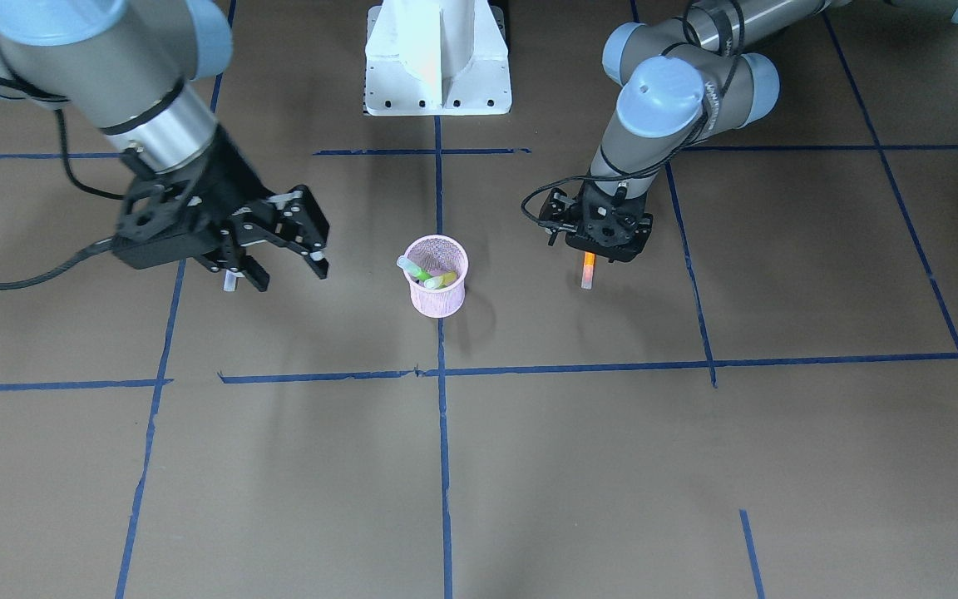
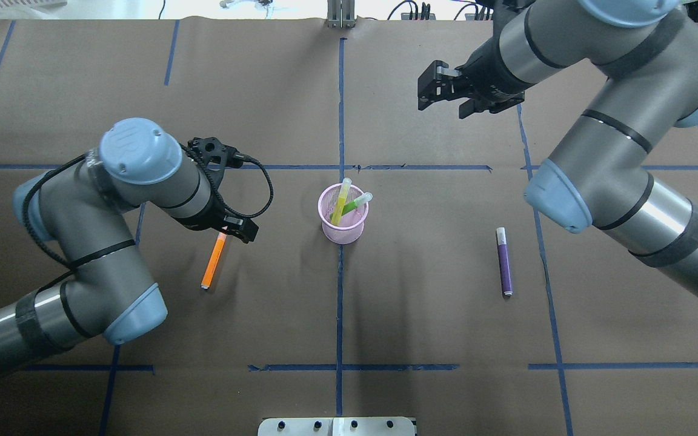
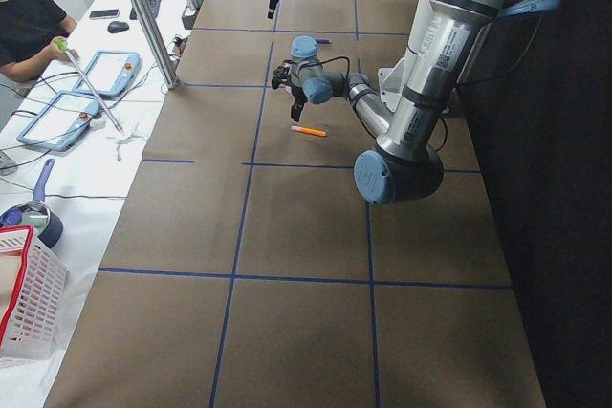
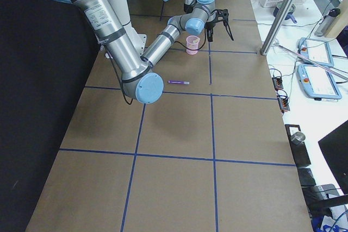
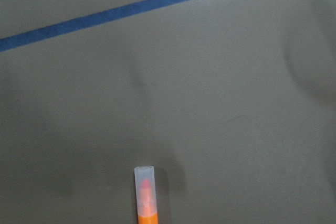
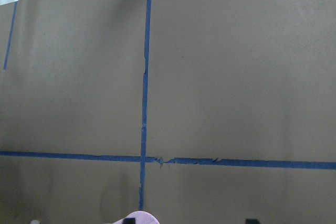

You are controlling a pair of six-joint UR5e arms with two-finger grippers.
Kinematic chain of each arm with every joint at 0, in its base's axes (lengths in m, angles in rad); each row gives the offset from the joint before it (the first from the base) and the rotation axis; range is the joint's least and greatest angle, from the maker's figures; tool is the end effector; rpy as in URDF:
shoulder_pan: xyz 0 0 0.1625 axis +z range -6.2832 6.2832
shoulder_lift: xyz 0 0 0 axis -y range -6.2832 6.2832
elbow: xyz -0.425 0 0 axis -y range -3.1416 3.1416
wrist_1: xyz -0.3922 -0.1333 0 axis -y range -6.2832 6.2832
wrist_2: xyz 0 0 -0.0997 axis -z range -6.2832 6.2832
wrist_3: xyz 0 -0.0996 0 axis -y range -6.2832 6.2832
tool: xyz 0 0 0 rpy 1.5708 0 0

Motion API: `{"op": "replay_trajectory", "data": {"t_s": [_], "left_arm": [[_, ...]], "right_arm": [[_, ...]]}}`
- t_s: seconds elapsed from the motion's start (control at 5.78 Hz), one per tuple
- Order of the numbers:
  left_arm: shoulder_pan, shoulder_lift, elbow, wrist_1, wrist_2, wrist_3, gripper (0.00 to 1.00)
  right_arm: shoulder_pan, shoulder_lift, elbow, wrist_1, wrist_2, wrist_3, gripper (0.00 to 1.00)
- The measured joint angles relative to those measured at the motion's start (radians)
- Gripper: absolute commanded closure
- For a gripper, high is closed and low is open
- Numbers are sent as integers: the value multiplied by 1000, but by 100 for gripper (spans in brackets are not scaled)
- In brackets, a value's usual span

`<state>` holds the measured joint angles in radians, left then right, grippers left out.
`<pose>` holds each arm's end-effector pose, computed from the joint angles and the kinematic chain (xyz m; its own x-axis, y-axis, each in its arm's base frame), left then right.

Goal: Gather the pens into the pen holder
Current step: 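Grasp the orange highlighter with the left gripper while the right gripper withdraws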

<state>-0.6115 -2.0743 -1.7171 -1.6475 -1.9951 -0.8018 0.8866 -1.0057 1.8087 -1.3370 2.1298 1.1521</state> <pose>0.4810 -0.4500 0.2991 0.6479 0.3197 -0.6913 -0.2106 0.9475 0.2408 -0.3317 -0.5340 0.1964 0.4437 -0.0013 0.8962 -0.2058 0.9731 0.1034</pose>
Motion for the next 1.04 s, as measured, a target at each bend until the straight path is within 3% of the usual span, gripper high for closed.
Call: {"op": "replay_trajectory", "data": {"t_s": [0.35, 1.04], "left_arm": [[-4, -54, 59, 122, -38, 69, 2], [-10, -68, 137, 121, -77, 110, 37]], "right_arm": [[9, -21, 9, 1, 16, 0, 18], [0, -27, 9, 0, 6, 3, 12]]}}
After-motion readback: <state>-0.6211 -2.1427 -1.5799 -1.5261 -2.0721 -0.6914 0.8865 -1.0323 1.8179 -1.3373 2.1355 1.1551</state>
